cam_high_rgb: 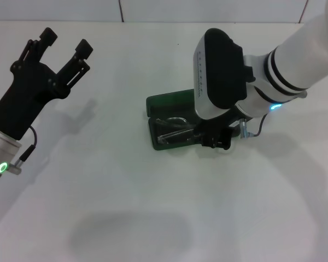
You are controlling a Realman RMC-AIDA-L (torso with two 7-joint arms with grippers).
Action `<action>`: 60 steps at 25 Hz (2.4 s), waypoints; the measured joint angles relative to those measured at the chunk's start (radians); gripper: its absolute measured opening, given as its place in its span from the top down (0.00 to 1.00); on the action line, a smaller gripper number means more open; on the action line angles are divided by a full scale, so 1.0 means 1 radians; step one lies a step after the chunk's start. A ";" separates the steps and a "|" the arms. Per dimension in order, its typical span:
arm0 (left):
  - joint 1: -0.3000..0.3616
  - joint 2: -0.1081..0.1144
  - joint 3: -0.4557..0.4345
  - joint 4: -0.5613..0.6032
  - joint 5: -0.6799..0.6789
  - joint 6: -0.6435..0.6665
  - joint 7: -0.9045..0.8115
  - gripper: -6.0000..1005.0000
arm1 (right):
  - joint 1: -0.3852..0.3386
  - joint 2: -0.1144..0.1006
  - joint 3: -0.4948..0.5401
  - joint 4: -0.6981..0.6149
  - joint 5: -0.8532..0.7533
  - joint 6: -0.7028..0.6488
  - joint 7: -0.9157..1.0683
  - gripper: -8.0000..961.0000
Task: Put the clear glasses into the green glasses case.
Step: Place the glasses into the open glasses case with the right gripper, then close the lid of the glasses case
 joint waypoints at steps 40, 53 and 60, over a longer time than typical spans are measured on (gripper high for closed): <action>0.003 0.001 0.000 -0.003 -0.001 -0.001 0.001 0.12 | -0.023 -0.002 0.000 -0.053 -0.013 0.033 0.003 0.75; 0.004 0.002 0.000 0.000 -0.001 -0.001 0.002 0.12 | 0.012 0.000 -0.012 0.016 -0.001 0.058 0.003 0.75; 0.002 0.002 0.000 0.000 -0.001 -0.001 0.003 0.12 | -0.077 -0.003 0.033 -0.135 0.002 0.017 -0.004 0.75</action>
